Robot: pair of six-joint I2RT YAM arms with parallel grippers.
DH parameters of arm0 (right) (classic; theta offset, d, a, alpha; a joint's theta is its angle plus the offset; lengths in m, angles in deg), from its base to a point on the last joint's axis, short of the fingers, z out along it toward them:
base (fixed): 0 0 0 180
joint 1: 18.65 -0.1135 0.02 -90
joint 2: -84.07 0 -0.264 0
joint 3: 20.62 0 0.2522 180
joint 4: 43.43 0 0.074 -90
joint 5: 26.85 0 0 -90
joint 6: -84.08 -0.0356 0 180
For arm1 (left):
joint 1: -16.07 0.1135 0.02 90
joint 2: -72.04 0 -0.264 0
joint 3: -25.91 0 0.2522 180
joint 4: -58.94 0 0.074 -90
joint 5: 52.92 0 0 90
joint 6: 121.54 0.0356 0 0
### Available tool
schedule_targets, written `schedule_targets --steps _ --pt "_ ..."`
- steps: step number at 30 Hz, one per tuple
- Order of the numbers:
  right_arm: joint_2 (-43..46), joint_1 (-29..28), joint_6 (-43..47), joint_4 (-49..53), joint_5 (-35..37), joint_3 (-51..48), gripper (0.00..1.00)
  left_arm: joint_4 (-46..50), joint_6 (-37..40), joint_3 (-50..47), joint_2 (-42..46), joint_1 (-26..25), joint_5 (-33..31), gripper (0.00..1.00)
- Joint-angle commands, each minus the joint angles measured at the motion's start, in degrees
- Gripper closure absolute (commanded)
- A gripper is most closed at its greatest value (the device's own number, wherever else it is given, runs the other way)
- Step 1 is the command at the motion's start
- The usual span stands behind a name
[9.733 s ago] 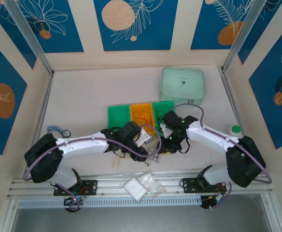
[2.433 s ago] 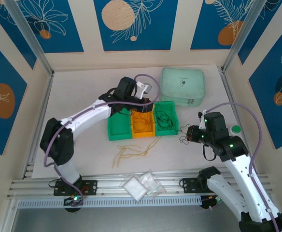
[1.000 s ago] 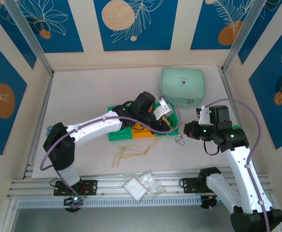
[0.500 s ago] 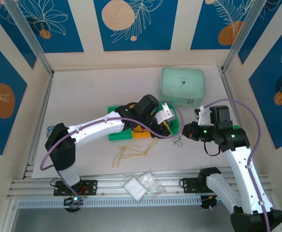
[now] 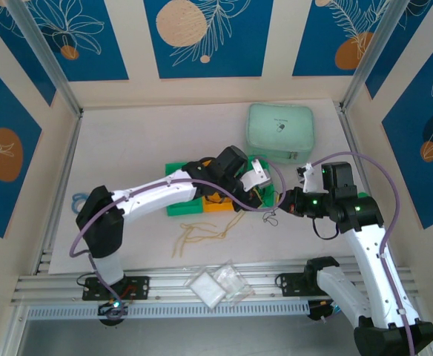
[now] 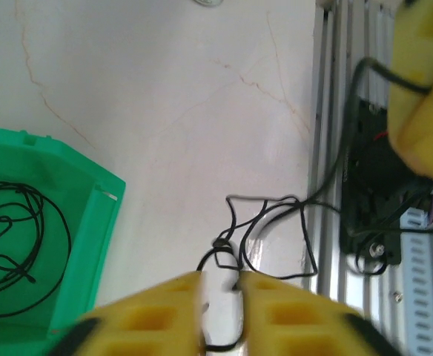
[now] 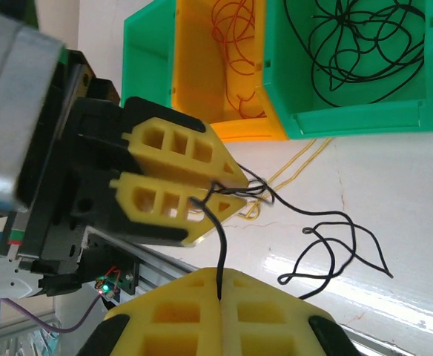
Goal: Untangle the cables
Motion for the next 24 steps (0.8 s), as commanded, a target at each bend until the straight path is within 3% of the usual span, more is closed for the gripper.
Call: schedule_targets --steps 1,7,12,24 --pt "-0.01 0.27 -0.50 0.05 -1.48 1.20 1.00 2.89 0.18 3.01 -1.20 -0.34 0.84 1.00" --pt "1.43 1.11 -0.58 -0.46 3.11 0.89 1.00 5.00 0.35 3.17 -0.85 -0.37 0.63 1.00" --pt "2.53 5.16 1.52 1.25 8.80 1.37 1.00 6.82 0.84 1.00 1.35 -0.21 -1.02 1.00" --pt "3.24 16.51 4.42 -0.55 5.52 5.64 1.00 8.45 0.34 -5.07 6.21 0.15 -3.59 1.00"
